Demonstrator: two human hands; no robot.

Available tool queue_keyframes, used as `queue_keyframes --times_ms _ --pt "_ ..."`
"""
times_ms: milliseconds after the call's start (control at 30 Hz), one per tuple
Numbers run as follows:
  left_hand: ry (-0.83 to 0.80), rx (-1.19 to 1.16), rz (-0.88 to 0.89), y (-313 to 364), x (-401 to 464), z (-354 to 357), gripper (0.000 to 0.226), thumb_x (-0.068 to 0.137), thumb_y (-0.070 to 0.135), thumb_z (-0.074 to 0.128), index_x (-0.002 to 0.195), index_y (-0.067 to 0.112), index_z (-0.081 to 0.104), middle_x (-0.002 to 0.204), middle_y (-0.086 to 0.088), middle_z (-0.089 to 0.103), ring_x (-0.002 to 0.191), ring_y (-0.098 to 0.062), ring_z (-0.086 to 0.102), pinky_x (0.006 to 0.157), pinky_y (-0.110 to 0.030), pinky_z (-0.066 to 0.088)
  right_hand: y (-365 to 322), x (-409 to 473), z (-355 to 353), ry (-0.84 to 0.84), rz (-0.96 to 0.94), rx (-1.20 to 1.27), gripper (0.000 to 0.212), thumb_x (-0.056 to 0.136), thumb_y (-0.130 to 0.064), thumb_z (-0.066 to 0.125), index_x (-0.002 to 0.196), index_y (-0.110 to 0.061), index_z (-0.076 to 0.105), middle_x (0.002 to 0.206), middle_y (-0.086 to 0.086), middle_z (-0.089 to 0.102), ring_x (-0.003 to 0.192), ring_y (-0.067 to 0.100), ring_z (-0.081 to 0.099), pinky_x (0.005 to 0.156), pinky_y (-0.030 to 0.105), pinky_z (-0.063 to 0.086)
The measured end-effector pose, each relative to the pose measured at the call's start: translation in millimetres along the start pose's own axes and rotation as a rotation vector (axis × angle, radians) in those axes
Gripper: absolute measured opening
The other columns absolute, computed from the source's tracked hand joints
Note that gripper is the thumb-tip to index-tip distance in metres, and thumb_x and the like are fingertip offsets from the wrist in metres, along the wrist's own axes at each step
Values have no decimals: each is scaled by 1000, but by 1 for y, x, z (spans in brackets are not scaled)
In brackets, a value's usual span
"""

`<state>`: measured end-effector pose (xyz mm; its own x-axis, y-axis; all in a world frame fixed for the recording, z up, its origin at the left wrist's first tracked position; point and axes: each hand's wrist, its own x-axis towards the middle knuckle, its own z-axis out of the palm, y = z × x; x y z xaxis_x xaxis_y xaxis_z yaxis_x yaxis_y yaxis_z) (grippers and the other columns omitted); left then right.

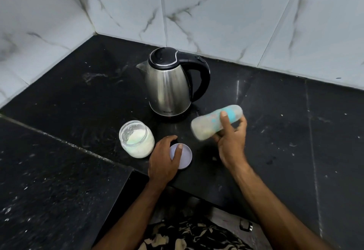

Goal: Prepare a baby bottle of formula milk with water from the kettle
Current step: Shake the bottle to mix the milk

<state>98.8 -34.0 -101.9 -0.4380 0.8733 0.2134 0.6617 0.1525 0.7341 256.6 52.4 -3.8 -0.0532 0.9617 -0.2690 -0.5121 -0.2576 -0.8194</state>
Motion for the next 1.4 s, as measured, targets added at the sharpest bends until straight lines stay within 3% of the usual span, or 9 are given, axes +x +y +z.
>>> queue_keyframes --times_ms 133,300,500,667,867,1033,1233,1333,1400 --pt "-37 -26 37 -5 1 -1 57 80 47 49 126 14 60 125 2 63 114 -12 57 96 -23 40 8 -21 -1 -306 33 -313 71 74 -25 74 136 -24 40 110 11 68 96 28 71 71 42 60" --pt "8 -16 -8 2 0 0 47 92 51 45 123 19 62 123 9 64 115 -9 57 98 -26 44 -9 4 2 2 -20 25 70 77 -31 71 137 -20 38 107 3 66 92 22 70 64 41 60" --pt "-23 -24 29 -3 0 -2 55 84 47 47 126 15 61 125 3 63 114 -11 56 96 -23 41 7 -22 -2 -268 59 -293 69 74 -26 76 133 -24 42 109 12 68 96 30 71 76 50 60" --pt "14 -7 -7 2 -1 0 46 93 51 46 122 20 62 122 9 65 114 -9 57 96 -21 41 -7 6 -5 78 16 41 54 90 -23 66 137 -17 39 118 9 61 99 25 68 63 39 60" --pt "-20 -11 47 -5 0 0 52 87 47 47 125 15 61 125 3 63 114 -10 55 96 -17 36 8 -22 -2 -251 88 -254 66 74 -27 75 132 -24 43 109 11 68 94 26 72 67 43 60" --pt "9 0 -7 2 0 0 47 93 52 45 123 20 61 123 9 64 114 -7 56 97 -20 40 -2 4 3 62 15 22 54 90 -26 66 136 -18 39 119 10 62 101 26 68 65 40 60" --pt "-49 -16 -2 -2 1 -3 54 80 41 57 128 16 59 124 6 61 113 -11 56 96 -19 37 17 -22 1 -297 64 -300 65 75 -27 75 132 -25 43 109 11 69 93 26 72 69 43 60" --pt "10 -6 3 1 0 -1 47 91 49 47 123 19 61 122 7 64 113 -11 57 96 -20 40 6 -1 0 -16 53 -56 54 86 -27 68 133 -19 42 109 5 68 97 26 69 69 45 61" --pt "9 -1 2 2 0 -1 46 93 51 45 123 20 61 122 9 64 113 -9 57 96 -19 40 6 6 -2 51 56 19 54 90 -27 66 136 -18 39 119 9 62 104 28 67 67 43 60"
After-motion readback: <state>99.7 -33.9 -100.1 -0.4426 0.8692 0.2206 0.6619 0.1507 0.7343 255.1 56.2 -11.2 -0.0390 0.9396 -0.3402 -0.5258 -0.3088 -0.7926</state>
